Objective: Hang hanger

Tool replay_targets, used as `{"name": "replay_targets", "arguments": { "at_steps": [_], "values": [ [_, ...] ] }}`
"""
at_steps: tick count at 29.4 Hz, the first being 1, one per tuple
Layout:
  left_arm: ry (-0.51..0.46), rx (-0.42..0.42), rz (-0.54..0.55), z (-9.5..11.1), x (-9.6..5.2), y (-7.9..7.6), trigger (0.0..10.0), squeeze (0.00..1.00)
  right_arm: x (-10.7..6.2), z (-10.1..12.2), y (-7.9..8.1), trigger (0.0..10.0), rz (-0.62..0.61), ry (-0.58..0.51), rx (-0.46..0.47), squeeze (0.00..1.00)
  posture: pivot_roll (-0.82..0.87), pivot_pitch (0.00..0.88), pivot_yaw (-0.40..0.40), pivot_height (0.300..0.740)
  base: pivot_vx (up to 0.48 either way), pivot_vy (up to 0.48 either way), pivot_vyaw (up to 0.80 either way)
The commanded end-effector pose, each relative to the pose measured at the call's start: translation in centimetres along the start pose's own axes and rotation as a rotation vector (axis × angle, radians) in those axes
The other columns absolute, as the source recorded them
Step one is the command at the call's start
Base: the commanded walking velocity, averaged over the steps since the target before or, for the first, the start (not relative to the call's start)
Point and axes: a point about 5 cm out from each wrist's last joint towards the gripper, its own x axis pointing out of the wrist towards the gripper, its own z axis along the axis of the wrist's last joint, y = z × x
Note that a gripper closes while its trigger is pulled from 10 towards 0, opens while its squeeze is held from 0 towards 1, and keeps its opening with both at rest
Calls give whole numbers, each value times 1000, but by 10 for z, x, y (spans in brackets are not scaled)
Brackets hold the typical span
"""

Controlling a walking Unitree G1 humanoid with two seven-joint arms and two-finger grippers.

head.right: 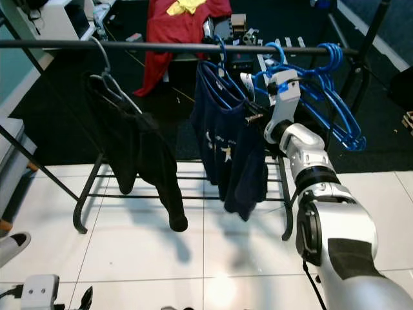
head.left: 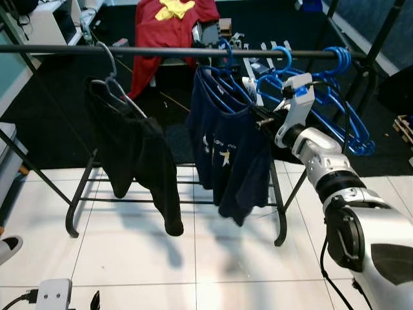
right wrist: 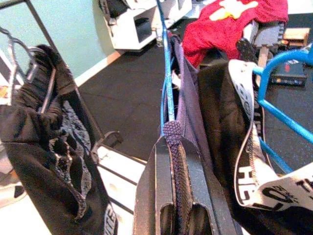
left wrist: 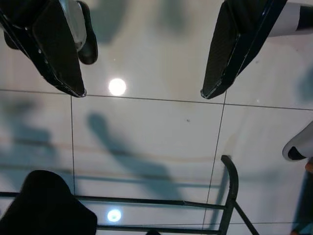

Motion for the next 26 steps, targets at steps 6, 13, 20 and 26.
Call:
{"name": "replay_targets", "arguments": {
  "at_steps": [6,13,20,26],
  "values": [
    [22,-24,15,-3,10,-5,10000,0,0,24,1,0,76,-139,-9,0,39,98,3,740,0,0,0],
    [25,-71,40,4,29,-7,10000,0,-8,8,17,0,318,-127,-16,0,6,56,4,740,0,0,0],
    [30,-82,38,7,37,-9,10000,0,-22,-18,21,0,353,-112,30,0,-19,37,13,740,0,0,0],
    [14,-84,32,15,47,-10,10000,0,-38,-41,19,0,330,-62,39,0,-40,13,12,740,0,0,0]
  ]
}}
